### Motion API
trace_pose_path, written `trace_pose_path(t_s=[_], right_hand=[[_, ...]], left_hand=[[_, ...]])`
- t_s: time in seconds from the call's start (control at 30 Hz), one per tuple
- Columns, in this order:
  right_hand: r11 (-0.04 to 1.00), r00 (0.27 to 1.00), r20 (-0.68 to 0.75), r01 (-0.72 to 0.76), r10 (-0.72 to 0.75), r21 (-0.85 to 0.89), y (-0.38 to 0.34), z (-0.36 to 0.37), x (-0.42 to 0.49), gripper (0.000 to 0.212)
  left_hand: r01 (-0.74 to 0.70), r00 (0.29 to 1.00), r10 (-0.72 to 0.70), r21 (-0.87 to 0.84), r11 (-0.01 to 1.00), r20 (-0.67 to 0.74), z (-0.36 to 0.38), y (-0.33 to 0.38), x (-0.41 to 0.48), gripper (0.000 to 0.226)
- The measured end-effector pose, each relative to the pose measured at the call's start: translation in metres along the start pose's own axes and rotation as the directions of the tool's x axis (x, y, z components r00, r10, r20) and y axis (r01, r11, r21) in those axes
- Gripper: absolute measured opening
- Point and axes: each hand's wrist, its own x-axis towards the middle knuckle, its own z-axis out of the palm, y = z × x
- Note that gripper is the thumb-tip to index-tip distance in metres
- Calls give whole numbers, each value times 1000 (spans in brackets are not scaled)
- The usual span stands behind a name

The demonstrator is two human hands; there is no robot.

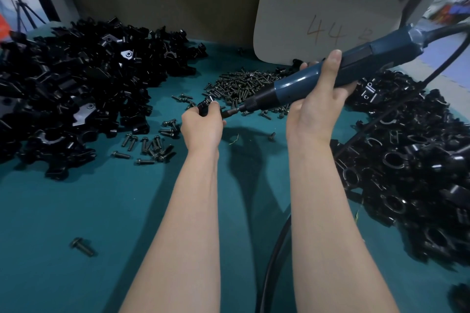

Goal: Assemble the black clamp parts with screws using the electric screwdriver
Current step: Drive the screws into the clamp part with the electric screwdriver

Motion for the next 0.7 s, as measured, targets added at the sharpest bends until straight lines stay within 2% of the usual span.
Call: trace_pose_path(t_s=[0.3,0.53,0.7], right_hand=[[1000,1000,17,23,-23,-7,1,1,-2,57],[1000,1000,11,-5,5,12,5,-3,-1,59],[1000,998,64,0,0,12,1,1,-4,57]], left_hand=[[30,999,-31,-62,998,-7,2,0,-3,24],[17,999,-18,-40,999,-27,3,0,-3,25],[15,999,-15,-11,1000,-31,3,-2,0,25]])
